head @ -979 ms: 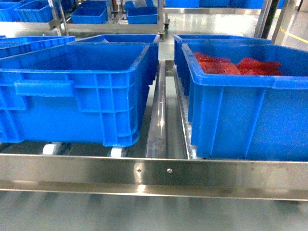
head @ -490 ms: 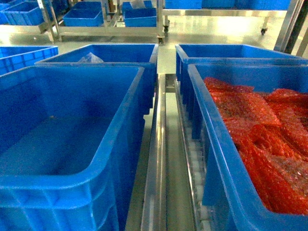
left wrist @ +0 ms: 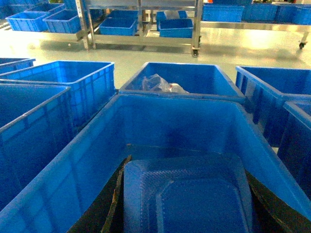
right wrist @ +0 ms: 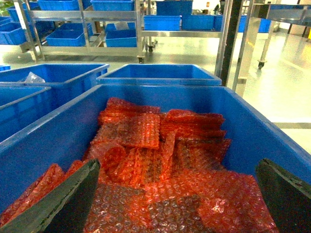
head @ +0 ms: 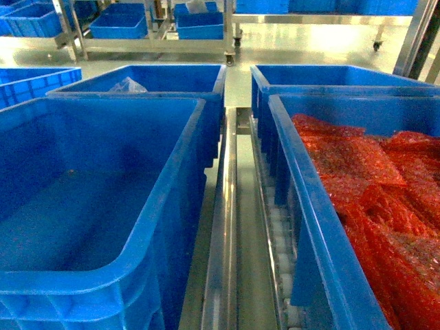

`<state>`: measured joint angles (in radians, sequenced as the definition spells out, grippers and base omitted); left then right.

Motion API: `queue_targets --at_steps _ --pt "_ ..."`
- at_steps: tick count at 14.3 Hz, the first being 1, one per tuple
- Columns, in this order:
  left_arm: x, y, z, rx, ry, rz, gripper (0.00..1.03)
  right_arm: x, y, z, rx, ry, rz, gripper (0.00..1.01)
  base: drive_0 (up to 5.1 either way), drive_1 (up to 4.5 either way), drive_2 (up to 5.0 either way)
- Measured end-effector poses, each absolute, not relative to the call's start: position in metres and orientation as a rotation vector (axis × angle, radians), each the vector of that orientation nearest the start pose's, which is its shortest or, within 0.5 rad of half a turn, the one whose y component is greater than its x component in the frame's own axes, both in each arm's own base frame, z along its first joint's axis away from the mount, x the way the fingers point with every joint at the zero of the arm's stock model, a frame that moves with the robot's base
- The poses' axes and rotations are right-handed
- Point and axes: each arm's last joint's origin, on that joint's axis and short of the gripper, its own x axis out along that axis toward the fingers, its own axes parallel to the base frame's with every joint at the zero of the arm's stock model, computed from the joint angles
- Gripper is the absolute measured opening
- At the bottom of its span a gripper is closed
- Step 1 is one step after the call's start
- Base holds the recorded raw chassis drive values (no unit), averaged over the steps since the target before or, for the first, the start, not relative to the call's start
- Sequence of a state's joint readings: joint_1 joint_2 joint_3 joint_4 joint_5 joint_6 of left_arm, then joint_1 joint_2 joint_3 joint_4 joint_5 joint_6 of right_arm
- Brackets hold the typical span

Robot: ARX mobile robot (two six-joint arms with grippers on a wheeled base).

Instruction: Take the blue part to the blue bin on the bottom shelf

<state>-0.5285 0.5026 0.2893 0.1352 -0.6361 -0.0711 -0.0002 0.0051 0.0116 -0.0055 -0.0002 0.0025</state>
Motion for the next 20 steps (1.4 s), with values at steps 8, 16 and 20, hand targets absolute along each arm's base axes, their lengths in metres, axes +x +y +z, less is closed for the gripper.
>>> queue_targets --at_steps 8,16,20 --pt "0.1223 -0.0515 0.2304 -0.028 0.061 0.11 0.44 0.0973 0.0 0.1666 0.003 -0.001 0.0 0.98 0.0 2.04 -2.1" --pt "0.1223 -0.0515 0.2304 -0.028 0.061 0.11 0.44 0.0973 0.0 0.1666 0.002 -0.001 0.0 0.98 0.0 0.0 0.0" --pt "0.1223 -0.0515 0.2304 -0.028 0.061 0.11 0.44 0.0973 0.0 0.1666 0.002 -0.001 0.0 0.98 0.0 0.0 0.0"
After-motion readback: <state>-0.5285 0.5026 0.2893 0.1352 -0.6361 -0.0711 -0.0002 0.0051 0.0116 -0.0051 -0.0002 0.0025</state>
